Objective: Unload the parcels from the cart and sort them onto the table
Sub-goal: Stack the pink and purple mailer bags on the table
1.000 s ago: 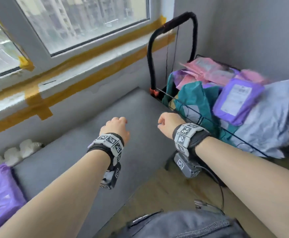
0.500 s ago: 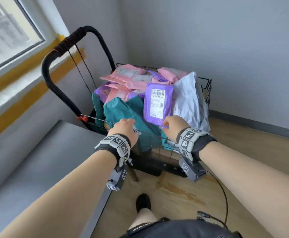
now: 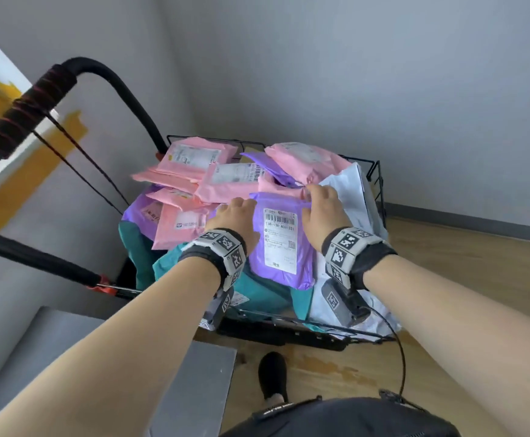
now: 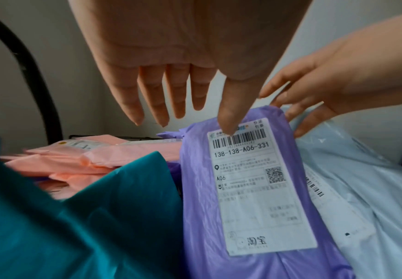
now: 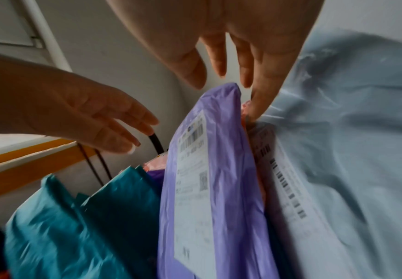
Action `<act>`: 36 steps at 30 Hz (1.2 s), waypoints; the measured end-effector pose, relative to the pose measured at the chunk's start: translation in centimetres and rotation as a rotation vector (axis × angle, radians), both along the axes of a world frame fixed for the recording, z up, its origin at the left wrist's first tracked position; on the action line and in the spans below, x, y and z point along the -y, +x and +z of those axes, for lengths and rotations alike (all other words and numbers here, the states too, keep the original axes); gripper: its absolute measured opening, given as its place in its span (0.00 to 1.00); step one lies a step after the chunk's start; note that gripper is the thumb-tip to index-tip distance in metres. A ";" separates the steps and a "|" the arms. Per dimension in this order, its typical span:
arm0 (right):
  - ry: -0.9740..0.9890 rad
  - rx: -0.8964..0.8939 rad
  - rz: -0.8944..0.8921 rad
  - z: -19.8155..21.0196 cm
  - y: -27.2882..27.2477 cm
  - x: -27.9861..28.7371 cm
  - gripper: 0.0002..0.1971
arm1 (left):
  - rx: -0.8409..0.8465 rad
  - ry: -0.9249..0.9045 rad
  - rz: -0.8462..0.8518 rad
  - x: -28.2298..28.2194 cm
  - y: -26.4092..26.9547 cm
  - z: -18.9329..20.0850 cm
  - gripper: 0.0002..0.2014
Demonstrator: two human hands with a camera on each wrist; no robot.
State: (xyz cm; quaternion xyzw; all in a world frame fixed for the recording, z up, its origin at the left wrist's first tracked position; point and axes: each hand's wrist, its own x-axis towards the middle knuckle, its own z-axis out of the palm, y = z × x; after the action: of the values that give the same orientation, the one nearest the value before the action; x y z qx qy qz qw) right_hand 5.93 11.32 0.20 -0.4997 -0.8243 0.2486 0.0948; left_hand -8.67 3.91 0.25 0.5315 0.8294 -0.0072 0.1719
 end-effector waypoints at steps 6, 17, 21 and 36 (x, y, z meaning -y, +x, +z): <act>-0.035 -0.027 0.071 -1.1 -1.5 -3.7 0.23 | 0.007 -0.029 -0.238 -4.3 -0.2 -1.3 0.41; -0.136 0.133 0.200 -1.4 -2.4 -6.2 0.18 | -0.139 -0.149 -0.164 -5.7 1.3 -0.6 0.35; -0.132 0.152 0.260 -1.1 -1.6 -6.8 0.11 | -0.162 -0.222 -0.054 -4.5 2.9 0.2 0.28; -0.074 -0.381 0.482 5.8 1.1 -1.6 0.08 | -0.184 0.126 0.538 5.1 7.9 6.5 0.05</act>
State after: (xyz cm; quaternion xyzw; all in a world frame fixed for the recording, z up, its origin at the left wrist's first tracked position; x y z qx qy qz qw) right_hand 7.07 12.90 6.03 -0.2372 -0.8768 0.3832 0.1676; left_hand -0.82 -1.18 6.79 0.2993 0.9514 0.0423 0.0583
